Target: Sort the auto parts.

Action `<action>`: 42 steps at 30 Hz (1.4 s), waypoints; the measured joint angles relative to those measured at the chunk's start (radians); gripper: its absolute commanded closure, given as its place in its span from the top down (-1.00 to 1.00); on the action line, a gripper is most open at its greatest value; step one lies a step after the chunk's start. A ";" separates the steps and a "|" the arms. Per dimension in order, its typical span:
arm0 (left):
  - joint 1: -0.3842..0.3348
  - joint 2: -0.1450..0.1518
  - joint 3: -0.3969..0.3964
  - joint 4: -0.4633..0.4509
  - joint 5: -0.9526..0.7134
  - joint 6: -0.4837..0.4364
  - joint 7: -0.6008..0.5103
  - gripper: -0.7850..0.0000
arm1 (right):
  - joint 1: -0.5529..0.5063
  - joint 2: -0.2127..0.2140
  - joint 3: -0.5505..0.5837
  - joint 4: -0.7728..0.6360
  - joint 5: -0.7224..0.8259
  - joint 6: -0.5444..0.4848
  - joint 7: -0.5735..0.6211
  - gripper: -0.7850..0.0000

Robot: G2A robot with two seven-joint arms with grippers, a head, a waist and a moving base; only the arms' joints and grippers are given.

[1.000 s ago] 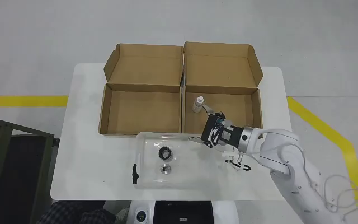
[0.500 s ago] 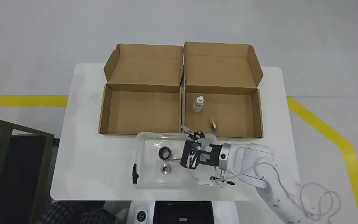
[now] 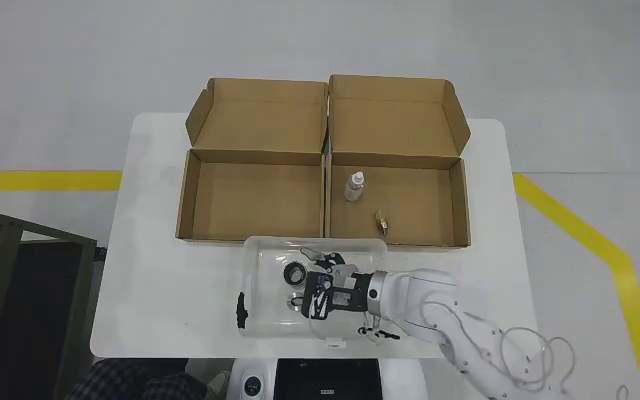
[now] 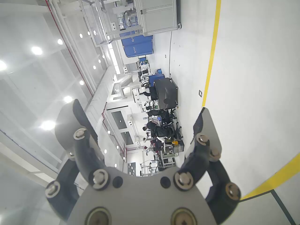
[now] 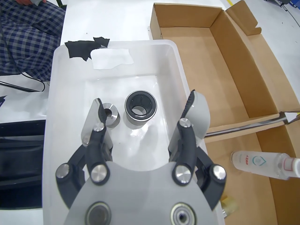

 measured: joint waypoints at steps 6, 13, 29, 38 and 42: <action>0.000 0.000 0.000 0.000 0.000 0.000 0.000 1.00 | 0.021 -0.013 -0.037 0.055 -0.021 0.016 -0.024 0.46; 0.000 0.000 0.000 0.000 0.000 0.000 0.000 1.00 | 0.055 -0.030 -0.065 0.110 -0.021 0.035 -0.040 0.33; 0.000 0.000 0.000 0.000 0.000 0.000 0.000 1.00 | 0.114 -0.066 -0.119 0.218 -0.004 0.044 -0.056 0.17; 0.000 0.000 0.000 0.000 0.000 0.000 0.000 1.00 | 0.134 -0.079 -0.126 0.259 0.011 0.039 -0.062 -0.14; 0.000 0.000 0.000 0.000 0.000 0.000 0.000 1.00 | 0.142 -0.084 -0.126 0.266 0.024 0.033 -0.064 -0.59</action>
